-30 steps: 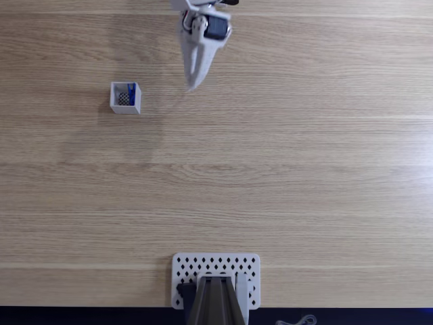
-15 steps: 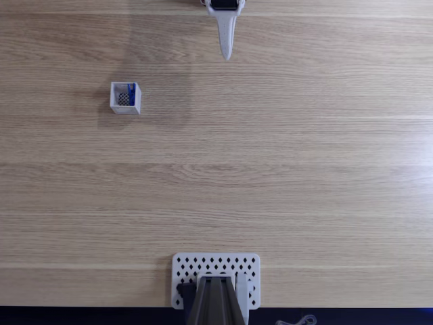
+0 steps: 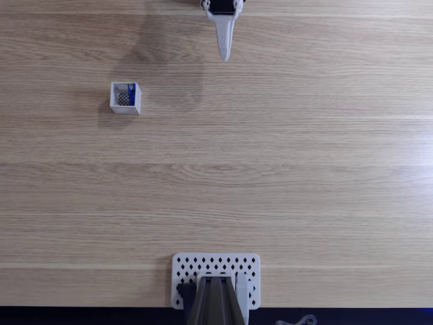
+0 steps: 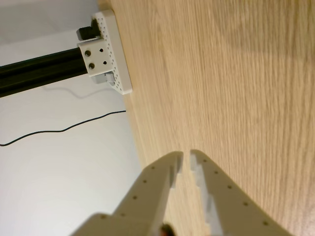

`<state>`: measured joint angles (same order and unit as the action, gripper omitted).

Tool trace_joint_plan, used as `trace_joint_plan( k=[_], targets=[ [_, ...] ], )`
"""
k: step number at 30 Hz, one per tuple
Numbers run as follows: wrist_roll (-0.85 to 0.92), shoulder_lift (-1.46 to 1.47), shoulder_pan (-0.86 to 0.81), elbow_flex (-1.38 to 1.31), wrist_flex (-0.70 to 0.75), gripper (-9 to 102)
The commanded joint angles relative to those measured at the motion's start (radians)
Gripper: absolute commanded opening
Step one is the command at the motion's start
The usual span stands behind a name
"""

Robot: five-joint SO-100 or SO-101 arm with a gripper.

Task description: Grasp a peg and put it in the crate.

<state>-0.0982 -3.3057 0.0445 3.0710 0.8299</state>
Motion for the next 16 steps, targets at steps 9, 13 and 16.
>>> trace_joint_plan(
  k=[9,13,16],
  targets=[
    [-0.009,-0.031,-0.012,-0.009,0.078,-1],
    [-0.009,-0.031,-0.012,-0.009,0.08,-1],
    [-0.009,-0.031,-0.012,-0.009,0.08,-1]
  ],
)
